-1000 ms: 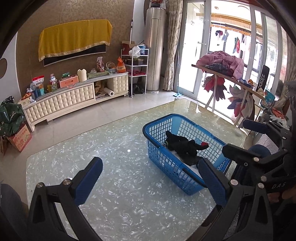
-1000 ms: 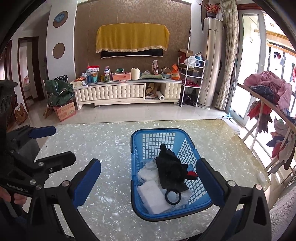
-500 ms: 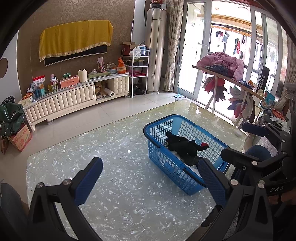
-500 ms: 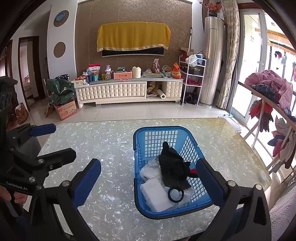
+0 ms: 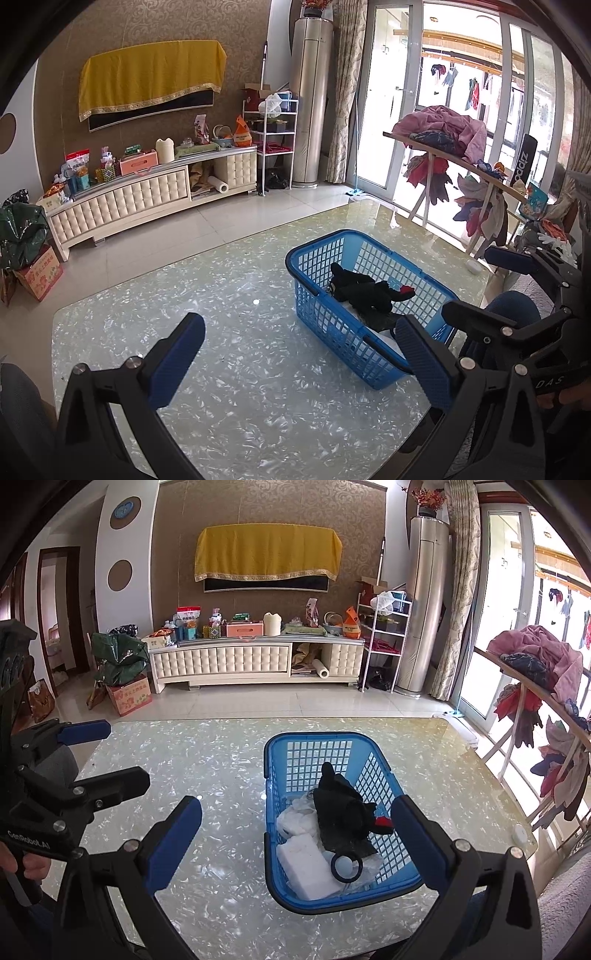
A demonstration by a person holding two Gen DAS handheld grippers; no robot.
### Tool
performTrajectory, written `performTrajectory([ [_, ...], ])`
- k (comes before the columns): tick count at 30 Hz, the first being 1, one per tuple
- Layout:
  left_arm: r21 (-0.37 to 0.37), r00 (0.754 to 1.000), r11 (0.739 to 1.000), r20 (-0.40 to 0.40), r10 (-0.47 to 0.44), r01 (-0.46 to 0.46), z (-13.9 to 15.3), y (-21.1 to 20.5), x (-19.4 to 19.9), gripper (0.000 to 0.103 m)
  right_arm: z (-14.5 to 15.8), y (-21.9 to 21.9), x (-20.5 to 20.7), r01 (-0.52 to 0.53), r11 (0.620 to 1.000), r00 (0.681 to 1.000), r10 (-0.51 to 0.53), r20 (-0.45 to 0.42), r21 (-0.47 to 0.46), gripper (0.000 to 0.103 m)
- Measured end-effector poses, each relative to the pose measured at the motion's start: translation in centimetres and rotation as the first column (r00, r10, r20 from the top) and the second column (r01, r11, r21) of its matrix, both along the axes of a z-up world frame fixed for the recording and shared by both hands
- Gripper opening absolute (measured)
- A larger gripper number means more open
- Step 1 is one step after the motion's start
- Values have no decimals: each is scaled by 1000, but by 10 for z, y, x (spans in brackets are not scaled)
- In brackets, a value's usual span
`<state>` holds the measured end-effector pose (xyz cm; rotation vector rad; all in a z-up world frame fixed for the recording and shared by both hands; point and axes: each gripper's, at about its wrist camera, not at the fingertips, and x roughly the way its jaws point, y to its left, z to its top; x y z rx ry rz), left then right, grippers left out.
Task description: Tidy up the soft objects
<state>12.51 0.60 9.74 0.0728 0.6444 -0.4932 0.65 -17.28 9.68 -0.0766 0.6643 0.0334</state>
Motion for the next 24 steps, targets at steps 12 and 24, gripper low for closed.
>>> performTrajectory([
  [12,-4,1000,1000,-9,18,-18,0,3,2,103,1,-1,1,16,1000,1000,-16,0,6,103],
  [24,2,1000,1000,0,5,-5,0,1,-3,103,1,0,0,16,1000,1000,-16,-4,10,103],
])
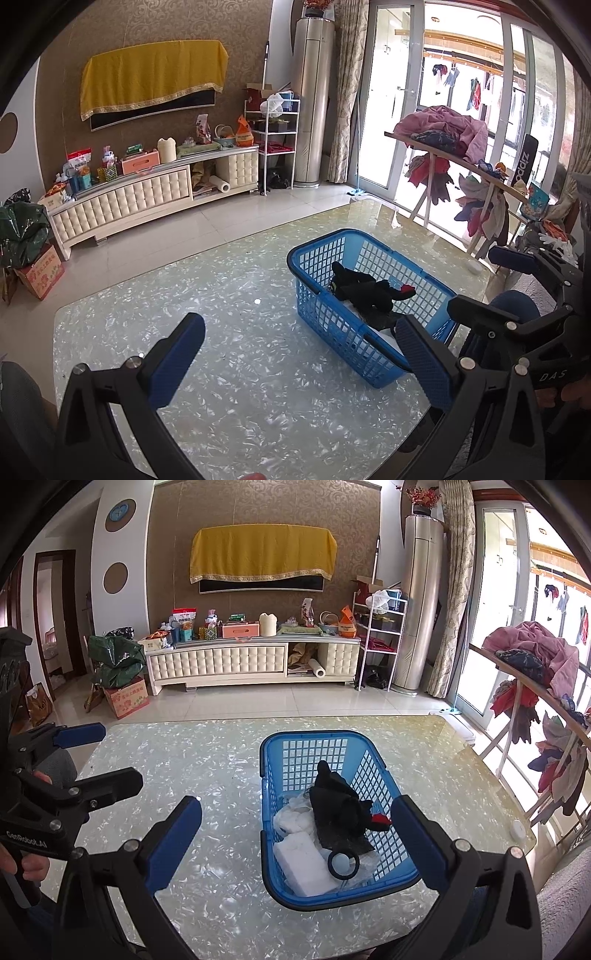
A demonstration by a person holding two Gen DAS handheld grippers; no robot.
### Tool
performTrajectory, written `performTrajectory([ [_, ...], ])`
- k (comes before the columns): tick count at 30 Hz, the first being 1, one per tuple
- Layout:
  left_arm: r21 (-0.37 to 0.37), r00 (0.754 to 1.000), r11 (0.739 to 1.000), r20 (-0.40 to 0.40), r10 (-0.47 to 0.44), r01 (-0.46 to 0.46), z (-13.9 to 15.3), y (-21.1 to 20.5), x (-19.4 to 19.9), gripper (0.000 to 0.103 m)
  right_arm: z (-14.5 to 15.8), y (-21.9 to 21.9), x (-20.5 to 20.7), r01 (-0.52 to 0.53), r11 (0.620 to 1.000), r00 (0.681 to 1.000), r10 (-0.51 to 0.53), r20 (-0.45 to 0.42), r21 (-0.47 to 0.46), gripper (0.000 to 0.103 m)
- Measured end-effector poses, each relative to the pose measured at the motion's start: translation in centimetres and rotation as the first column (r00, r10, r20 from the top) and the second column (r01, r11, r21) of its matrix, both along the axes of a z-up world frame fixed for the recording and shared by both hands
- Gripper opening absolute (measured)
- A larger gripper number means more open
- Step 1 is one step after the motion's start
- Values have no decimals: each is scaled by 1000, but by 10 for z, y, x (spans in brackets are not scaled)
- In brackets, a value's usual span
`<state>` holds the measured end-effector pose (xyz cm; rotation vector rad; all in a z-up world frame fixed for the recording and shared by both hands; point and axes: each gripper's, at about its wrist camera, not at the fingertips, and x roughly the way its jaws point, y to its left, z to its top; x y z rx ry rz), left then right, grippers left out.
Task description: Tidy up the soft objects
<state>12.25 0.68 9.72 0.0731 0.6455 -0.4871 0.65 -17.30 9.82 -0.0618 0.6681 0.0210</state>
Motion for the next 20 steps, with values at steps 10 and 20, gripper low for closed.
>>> performTrajectory([
  [10,-3,1000,1000,5,-11,11,0,-1,-2,103,0,1,-2,-1,1000,1000,1,-2,2,103],
  [20,-5,999,999,4,-35,35,-1,-3,-5,103,-2,4,-3,-11,1000,1000,11,-16,0,103],
])
